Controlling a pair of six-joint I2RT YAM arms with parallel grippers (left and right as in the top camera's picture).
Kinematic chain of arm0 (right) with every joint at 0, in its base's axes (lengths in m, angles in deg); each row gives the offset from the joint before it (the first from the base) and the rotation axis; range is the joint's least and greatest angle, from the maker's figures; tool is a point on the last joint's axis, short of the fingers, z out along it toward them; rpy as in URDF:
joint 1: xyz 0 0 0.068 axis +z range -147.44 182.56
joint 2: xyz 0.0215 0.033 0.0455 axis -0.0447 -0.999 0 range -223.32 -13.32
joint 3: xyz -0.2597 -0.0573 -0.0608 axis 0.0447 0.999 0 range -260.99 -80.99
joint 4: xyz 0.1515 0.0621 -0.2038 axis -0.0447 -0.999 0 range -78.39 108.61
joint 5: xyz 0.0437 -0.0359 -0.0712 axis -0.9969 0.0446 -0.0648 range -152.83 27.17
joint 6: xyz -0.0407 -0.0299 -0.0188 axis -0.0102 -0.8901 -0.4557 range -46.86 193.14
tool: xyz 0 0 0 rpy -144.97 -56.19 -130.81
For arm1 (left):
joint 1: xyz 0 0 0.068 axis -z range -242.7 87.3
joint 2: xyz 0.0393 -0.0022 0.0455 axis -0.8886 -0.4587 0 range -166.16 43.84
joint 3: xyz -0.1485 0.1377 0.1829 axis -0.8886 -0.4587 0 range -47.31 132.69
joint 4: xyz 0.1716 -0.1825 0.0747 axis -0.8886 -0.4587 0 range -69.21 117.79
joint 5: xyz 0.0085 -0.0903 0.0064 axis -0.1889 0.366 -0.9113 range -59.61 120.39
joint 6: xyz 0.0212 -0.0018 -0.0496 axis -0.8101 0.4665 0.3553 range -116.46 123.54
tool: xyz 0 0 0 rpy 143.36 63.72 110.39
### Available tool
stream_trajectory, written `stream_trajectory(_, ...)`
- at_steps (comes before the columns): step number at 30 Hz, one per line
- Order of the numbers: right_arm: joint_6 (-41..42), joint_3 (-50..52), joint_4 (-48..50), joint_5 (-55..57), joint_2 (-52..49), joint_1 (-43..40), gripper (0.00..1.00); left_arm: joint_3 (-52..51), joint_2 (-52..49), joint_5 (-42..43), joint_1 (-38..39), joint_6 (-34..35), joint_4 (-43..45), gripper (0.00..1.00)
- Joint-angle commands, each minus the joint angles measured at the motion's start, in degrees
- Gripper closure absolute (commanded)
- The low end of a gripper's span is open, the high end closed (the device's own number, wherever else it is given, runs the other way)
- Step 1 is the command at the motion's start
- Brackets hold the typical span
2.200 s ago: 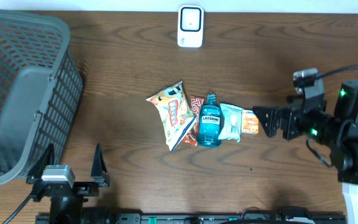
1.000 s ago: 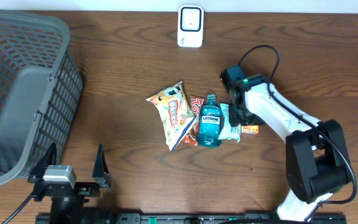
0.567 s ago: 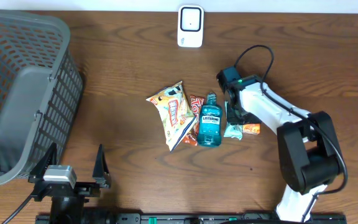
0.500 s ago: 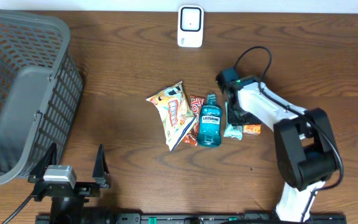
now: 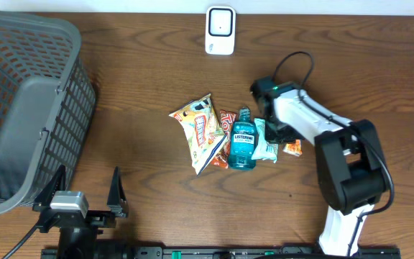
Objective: Scan the item barcode
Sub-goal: 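Grasp the Kleenex pack with the right gripper and lift it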
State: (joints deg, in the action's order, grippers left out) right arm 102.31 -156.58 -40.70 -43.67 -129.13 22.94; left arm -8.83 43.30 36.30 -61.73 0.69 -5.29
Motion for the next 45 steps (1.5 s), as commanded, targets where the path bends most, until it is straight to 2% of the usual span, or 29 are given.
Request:
stream_trajectory(1, 1.64, -1.49, -2.75, -20.72, 3.74, -2.64, 0.99, 0.00, 0.42, 0.52, 0.26, -0.48, 0.09, 0.02)
stream_trajectory(4, 8.52, -2.93, -5.55, -32.85, 8.17, -4.68, 0.99, 0.00, 0.42, 0.52, 0.26, -0.48, 0.09, 0.02)
stream_trajectory(8, 23.32, -3.02, -8.26, -51.54, 13.40, -7.15, 0.98, 0.00, 0.42, 0.52, 0.26, -0.48, 0.09, 0.02)
stream_trajectory(13, 40.87, -3.02, -11.10, -63.98, 15.43, -7.98, 0.98, 0.00, 0.42, 0.52, 0.26, -0.48, 0.07, 0.02)
stream_trajectory(17, 45.62, -2.99, -10.75, -70.82, 15.39, -7.52, 0.99, 0.00, 0.42, 0.52, 0.26, -0.48, 0.09, 0.02)
stream_trajectory(23, 43.19, -2.99, -10.75, -72.61, 15.41, -7.61, 0.99, 0.00, 0.42, 0.52, 0.26, -0.48, 0.09, 0.02)
stream_trajectory(27, 45.38, -2.99, -10.64, -72.67, 15.41, -7.69, 0.98, 0.00, 0.42, 0.52, 0.26, -0.48, 0.09, 0.02)
stream_trajectory(32, 55.04, -2.99, -10.73, -75.95, 15.41, -7.69, 0.99, 0.00, 0.42, 0.52, 0.26, -0.48, 0.09, 0.02)
stream_trajectory(38, 76.37, -2.99, -9.33, -73.94, 15.39, -7.69, 0.98, 0.00, 0.42, 0.52, 0.26, -0.48, 0.09, 0.02)
stream_trajectory(41, 83.25, -2.99, -8.00, -75.25, 15.39, -7.69, 0.98, 0.00, 0.42, 0.52, 0.26, -0.48, 0.09, 0.02)
stream_trajectory(45, 86.75, -2.99, -7.78, -77.57, 15.39, -7.87, 0.99, 0.00, 0.42, 0.52, 0.26, -0.48, 0.09, 0.02)
